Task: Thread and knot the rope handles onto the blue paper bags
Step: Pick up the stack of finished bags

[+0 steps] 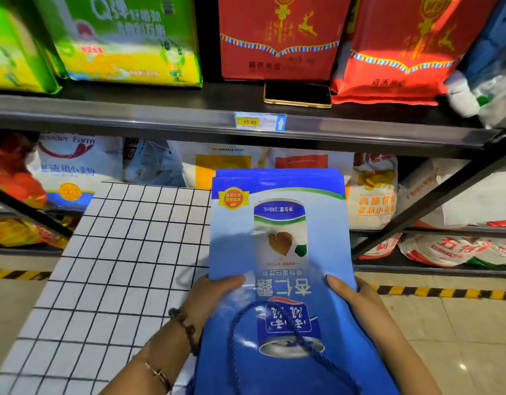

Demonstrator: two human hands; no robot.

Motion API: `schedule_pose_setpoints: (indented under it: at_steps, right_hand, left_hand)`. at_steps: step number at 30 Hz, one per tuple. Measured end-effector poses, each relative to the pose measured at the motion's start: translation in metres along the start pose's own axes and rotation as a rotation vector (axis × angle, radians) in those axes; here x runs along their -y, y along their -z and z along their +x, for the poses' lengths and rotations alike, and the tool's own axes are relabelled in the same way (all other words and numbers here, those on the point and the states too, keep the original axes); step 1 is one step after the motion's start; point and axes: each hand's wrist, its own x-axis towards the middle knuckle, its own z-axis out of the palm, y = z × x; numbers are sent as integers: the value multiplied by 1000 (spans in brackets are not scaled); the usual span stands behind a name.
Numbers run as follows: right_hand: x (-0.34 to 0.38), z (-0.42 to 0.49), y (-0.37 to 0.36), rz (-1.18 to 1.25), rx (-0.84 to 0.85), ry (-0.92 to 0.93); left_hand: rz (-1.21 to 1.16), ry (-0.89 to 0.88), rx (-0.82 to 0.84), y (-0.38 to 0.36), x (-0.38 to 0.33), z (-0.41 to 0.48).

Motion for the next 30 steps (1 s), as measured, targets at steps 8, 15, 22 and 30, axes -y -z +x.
schedule_pose_setpoints:
  at_steps: [8, 15, 22, 30]
  right_hand:
    - [31, -22, -89, -60, 172, 54]
    - [57, -58, -220, -180, 367, 162]
    - [60, -115, -397, -307, 613, 227]
    - [43, -183, -594, -322, 795, 220]
  left_hand:
    - [-79, -97, -317, 87, -21, -51]
    - [-201, -190, -462, 209, -25, -123]
    - [-298, -337, -667, 366, -16, -196]
    - [-461, -365, -809, 521, 12, -273]
